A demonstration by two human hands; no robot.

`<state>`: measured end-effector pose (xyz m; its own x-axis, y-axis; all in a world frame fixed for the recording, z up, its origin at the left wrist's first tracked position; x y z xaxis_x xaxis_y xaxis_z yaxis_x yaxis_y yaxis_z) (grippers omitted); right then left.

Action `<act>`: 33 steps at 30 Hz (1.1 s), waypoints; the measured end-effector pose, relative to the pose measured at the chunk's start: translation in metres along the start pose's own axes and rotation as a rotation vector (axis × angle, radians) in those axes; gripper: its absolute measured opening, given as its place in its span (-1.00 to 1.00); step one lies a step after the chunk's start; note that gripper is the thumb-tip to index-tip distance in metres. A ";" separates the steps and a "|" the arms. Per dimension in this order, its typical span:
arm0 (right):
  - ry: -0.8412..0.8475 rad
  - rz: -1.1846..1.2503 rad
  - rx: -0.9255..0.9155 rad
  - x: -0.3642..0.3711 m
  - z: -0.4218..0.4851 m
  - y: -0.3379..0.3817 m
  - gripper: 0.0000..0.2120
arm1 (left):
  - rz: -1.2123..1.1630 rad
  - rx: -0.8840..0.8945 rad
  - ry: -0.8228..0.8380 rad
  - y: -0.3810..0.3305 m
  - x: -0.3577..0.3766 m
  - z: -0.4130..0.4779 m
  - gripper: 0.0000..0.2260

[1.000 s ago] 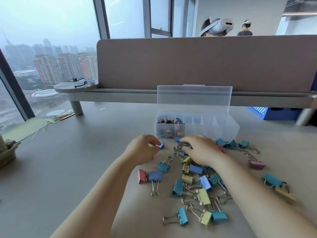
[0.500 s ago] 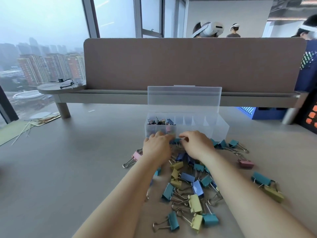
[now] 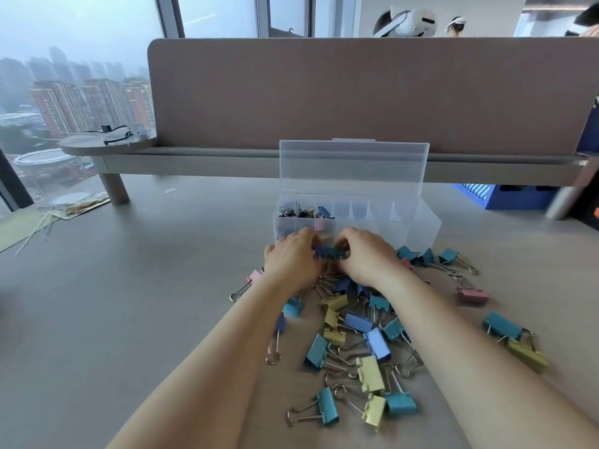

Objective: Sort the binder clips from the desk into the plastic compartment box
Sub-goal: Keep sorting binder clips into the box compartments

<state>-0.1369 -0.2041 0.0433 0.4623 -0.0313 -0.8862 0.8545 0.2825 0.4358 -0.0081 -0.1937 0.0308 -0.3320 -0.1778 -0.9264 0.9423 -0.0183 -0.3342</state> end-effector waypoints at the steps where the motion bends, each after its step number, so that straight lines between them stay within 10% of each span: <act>1: -0.011 0.052 -0.010 0.000 0.000 0.001 -0.66 | -0.078 -0.008 -0.003 0.001 0.000 0.000 -0.65; 10: -0.162 0.549 0.006 -0.014 -0.002 0.001 -0.78 | -0.536 -0.036 -0.133 -0.002 -0.019 -0.003 -0.73; 17: 0.078 1.126 0.302 -0.019 -0.023 -0.010 -0.83 | -1.398 -0.317 0.174 0.006 -0.028 -0.025 -0.85; 27: 0.172 0.441 -0.106 -0.026 -0.086 0.015 -0.87 | -1.532 -0.499 0.315 0.015 -0.020 -0.081 -0.90; 33: 0.144 0.276 -0.180 -0.017 -0.100 0.021 -0.81 | -1.197 -0.344 0.144 0.010 -0.046 -0.099 -0.80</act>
<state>-0.1508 -0.1021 0.0522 0.6204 0.2017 -0.7579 0.6410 0.4265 0.6382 0.0123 -0.0884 0.0529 -0.9930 -0.1174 -0.0144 -0.0054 0.1672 -0.9859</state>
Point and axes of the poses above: each hand's wrist, its own z-axis towards the middle knuckle, its own x-axis out of the palm, y = z × x, the point moved 6 cm from there along z, towards the middle knuckle, and after that the axes turned 7 degrees about z, right-handed, at the moved point
